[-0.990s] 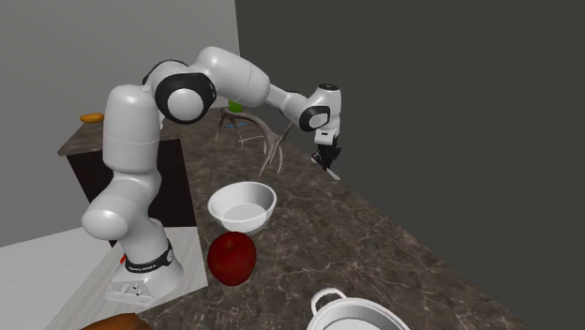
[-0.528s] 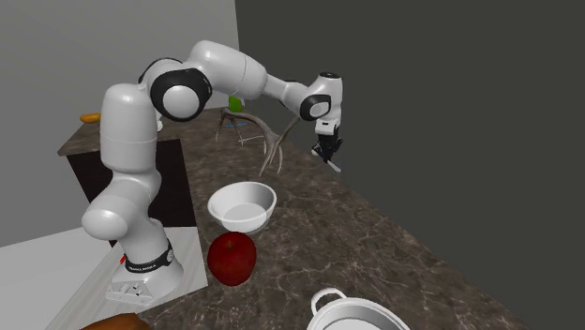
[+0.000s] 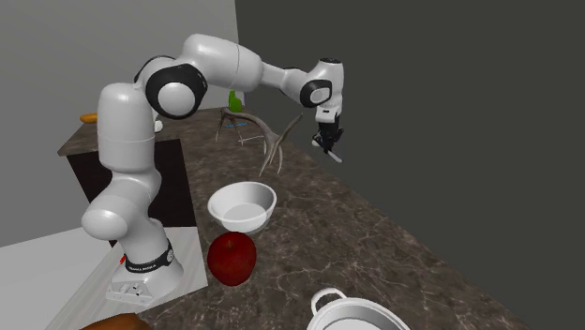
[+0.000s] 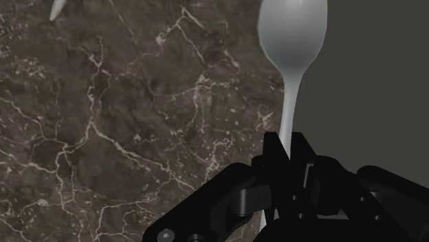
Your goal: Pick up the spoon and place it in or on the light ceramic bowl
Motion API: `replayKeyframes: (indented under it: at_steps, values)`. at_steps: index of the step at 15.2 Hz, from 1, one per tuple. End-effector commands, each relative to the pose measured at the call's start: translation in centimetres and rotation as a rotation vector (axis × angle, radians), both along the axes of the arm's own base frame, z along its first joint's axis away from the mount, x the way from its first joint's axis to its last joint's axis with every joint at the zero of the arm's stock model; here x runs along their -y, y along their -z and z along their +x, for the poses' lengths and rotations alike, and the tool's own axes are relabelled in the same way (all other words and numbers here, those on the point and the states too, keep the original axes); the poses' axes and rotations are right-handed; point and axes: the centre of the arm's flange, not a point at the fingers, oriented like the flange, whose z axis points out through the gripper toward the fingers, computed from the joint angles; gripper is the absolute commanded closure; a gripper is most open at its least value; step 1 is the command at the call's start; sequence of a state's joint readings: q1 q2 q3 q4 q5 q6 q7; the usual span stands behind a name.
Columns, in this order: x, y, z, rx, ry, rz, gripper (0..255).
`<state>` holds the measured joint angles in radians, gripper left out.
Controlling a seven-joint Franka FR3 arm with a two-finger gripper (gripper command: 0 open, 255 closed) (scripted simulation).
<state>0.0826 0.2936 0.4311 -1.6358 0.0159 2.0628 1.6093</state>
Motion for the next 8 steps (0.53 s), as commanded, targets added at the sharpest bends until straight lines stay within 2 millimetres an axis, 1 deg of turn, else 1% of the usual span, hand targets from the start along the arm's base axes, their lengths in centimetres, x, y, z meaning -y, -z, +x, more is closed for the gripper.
replayKeyframes:
  at_steps: [1, 2, 8]
  values:
    - [0.0, -1.0, 0.0, 0.000, 0.000, 0.000, 255]
    - [0.1, -1.3, 0.0, 0.000, 0.000, 0.000, 255]
    - [4.8, -1.5, -6.3, 0.000, 0.000, 0.000, 255]
